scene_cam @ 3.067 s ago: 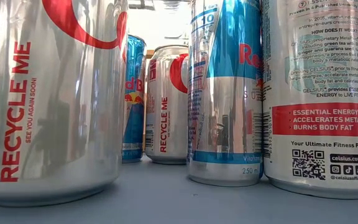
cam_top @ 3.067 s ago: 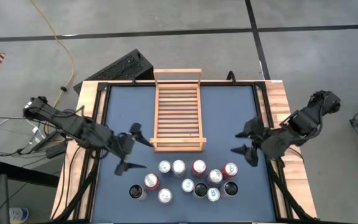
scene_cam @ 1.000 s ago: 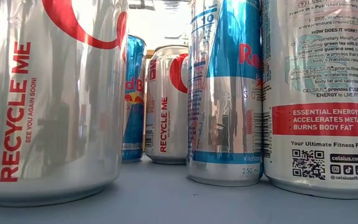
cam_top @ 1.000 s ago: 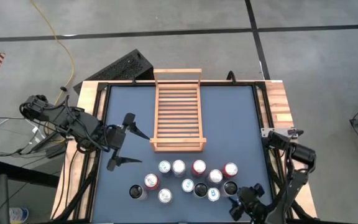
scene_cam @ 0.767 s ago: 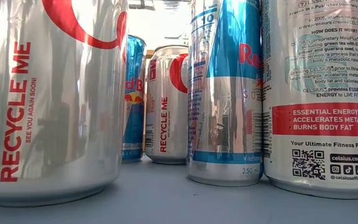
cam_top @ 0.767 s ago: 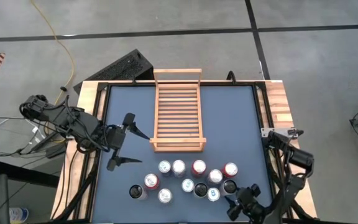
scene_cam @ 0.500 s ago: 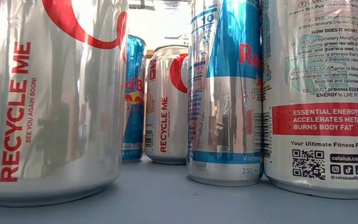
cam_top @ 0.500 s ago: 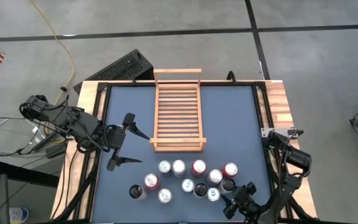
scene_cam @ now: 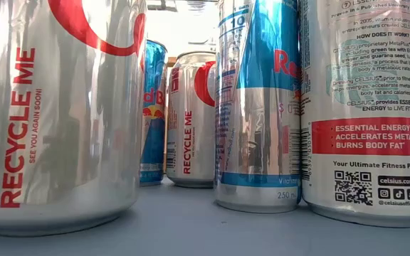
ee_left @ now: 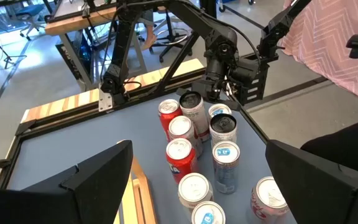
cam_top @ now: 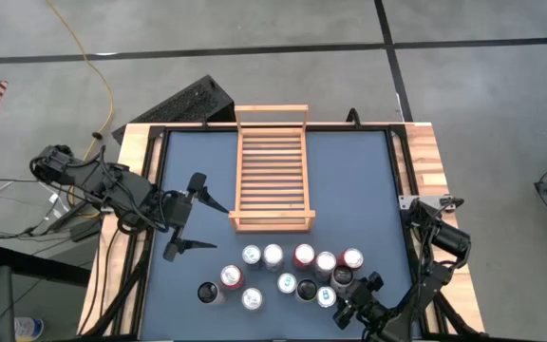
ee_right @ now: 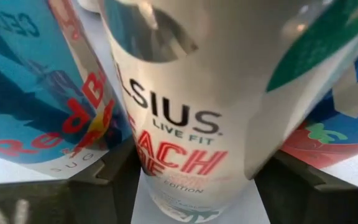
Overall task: Place canned beverage on shelf
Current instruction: Put the right white soda can on the shelf
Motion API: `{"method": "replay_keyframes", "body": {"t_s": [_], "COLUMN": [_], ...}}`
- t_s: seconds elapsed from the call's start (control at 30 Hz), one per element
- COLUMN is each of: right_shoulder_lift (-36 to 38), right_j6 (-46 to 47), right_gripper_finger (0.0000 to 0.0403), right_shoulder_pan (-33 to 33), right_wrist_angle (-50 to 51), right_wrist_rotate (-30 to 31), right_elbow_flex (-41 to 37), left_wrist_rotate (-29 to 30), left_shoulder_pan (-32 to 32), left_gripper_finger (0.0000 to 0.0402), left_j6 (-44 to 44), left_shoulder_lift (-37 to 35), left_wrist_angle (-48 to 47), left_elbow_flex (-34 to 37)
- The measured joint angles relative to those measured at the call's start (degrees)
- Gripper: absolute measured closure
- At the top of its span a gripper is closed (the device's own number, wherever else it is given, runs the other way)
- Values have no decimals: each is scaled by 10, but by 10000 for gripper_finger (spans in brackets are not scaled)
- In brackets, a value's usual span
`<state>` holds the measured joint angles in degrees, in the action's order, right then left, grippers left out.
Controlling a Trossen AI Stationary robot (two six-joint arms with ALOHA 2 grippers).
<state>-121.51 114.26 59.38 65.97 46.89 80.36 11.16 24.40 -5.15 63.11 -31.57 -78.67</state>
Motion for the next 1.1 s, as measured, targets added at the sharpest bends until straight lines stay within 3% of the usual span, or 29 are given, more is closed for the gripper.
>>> {"method": "replay_keyframes", "body": {"t_s": [0.27,0.6,0.97,1.1], "right_shoulder_lift": [0,0,0,23], "right_j6": [16,35,73,15], "right_gripper_finger": [235,222,221,221], "right_shoulder_pan": [9,14,29,21], "right_wrist_angle": [-1,24,235,238], "right_wrist_rotate": [-2,-16,-20,-13], "right_elbow_flex": [0,23,144,175], "left_wrist_rotate": [0,0,0,1], "left_shoulder_pan": [0,0,0,0], "left_gripper_finger": [44,44,44,44], "left_j6": [0,0,-14,-10], "left_shoulder_lift": [0,0,-6,-21], "left_wrist_angle": [0,-1,0,0], "left_elbow_flex": [0,0,0,0]}}
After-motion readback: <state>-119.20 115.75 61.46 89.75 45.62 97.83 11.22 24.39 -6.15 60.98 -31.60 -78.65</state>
